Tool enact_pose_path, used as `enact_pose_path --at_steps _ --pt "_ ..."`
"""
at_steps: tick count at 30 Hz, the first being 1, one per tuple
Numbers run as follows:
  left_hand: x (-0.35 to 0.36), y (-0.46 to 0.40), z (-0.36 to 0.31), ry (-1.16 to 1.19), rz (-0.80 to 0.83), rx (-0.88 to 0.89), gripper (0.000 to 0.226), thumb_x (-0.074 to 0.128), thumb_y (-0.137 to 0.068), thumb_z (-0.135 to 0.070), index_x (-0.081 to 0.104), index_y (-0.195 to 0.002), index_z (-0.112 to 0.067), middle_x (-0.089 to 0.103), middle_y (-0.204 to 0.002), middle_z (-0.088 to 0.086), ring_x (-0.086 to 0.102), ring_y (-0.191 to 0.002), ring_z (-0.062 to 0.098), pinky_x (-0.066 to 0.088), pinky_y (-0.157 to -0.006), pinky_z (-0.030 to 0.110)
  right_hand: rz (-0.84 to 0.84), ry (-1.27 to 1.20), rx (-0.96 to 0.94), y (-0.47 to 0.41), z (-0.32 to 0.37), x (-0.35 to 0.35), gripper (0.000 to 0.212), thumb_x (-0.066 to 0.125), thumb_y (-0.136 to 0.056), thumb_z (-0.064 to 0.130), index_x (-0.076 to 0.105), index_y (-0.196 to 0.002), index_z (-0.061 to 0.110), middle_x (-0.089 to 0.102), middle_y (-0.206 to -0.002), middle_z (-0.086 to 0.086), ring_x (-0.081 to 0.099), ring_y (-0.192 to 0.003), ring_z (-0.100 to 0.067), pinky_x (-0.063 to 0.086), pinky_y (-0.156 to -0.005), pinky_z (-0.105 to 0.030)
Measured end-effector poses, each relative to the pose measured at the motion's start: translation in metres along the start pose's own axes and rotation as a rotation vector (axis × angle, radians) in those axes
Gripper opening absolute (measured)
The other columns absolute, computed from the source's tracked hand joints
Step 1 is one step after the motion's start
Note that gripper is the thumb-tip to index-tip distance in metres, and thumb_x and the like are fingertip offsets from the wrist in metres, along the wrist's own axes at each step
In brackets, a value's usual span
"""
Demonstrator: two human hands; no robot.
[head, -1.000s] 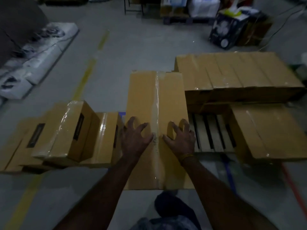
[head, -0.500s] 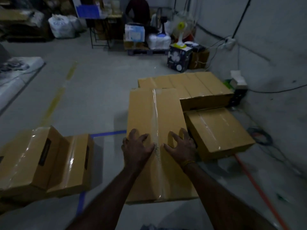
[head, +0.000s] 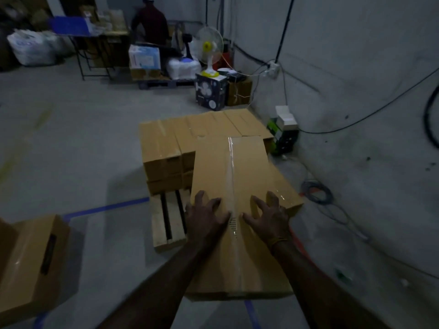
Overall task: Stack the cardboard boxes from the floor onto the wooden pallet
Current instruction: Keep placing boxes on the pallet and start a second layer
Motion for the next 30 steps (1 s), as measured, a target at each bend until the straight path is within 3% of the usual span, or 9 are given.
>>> enact_pose_path --at_steps 9,19,30 --pt "0.085 -0.07 -0.102 0.012 0.076 0.041 0.067 0.053 -0.079 -0.077 0.049 -0.138 -0.045 0.014 -0.159 -0.008 0.022 -0.141 0.036 0.029 -0.111 0.053 0.002 0.008 0.063 -0.085 -0.112 -0.03 0.073 0.061 -0.081 0.071 0.042 -0.147 0.045 0.016 -0.162 0.002 0.034 -0.138 -0.038 0.036 -0.108 -0.049" --pt "0.184 -0.207 -0.187 0.06 0.148 0.026 0.068 0.052 -0.08 -0.076 0.047 -0.14 -0.045 0.012 -0.161 -0.006 0.023 -0.14 0.035 0.029 -0.11 0.05 0.059 0.114 0.109 -0.245 -0.21 -0.041 0.075 0.055 -0.081 0.076 0.037 -0.148 0.047 0.015 -0.163 0.001 0.031 -0.141 -0.035 0.033 -0.111 -0.048" --pt "0.28 -0.313 -0.253 0.076 0.161 -0.107 0.067 0.05 -0.077 -0.078 0.048 -0.137 -0.049 0.012 -0.16 -0.009 0.02 -0.141 0.031 0.03 -0.112 0.051 0.174 0.134 0.083 -0.388 -0.298 -0.042 0.077 0.054 -0.08 0.077 0.034 -0.149 0.049 0.01 -0.165 0.003 0.025 -0.145 -0.032 0.031 -0.112 -0.048"
Point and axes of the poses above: each hand's wrist, its own y-axis away from the middle knuckle, its own x-axis out of the palm, z = x × y, the point moved 9 cm from there along -y, towards the middle knuckle
